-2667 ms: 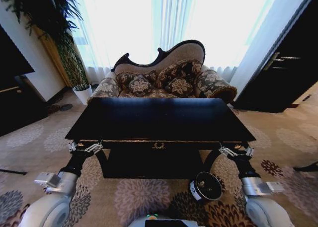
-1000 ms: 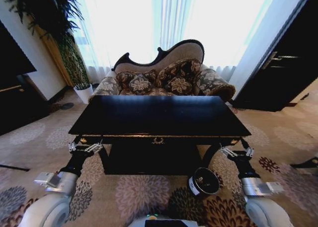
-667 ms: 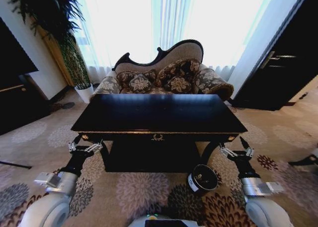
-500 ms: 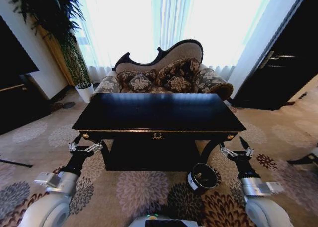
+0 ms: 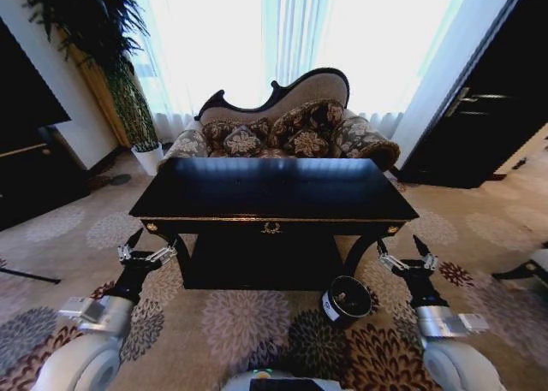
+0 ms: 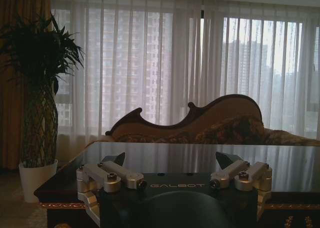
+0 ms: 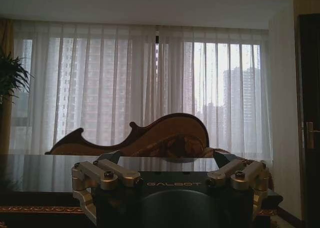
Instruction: Move to the front of the table and place the trash on the table into the trash bin.
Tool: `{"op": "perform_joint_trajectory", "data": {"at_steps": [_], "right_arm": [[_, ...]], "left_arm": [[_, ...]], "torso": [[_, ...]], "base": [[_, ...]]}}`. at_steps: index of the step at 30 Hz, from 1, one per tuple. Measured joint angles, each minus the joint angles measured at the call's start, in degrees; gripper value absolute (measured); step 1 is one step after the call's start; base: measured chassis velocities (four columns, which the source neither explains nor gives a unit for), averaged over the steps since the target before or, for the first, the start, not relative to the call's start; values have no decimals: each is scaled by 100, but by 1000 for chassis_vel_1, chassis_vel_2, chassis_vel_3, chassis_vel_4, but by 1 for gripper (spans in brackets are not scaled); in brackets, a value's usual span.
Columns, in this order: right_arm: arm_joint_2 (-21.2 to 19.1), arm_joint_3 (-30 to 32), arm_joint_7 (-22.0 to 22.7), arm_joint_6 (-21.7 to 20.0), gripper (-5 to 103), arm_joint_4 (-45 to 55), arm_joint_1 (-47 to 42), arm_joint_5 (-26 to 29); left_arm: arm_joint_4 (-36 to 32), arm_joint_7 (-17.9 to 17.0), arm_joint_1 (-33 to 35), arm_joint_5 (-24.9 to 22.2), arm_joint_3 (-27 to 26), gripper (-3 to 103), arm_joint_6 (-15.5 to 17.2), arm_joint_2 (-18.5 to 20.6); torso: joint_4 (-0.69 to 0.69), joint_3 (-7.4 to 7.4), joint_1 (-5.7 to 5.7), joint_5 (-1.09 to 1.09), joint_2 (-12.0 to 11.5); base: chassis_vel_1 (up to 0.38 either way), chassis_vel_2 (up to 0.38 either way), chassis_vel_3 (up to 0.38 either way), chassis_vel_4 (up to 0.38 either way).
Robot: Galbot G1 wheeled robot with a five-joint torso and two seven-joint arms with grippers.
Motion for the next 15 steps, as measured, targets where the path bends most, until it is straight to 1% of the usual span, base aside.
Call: {"op": "perform_joint_trajectory", "data": {"at_steps": [15], "right_arm": [[0, 0, 0, 0, 100, 0, 0, 0]], "left_arm": [[0, 0, 0, 0, 0, 100, 0, 0]], "torso": [[0, 0, 0, 0, 0]], "base": [[75, -76, -78, 71]]}}
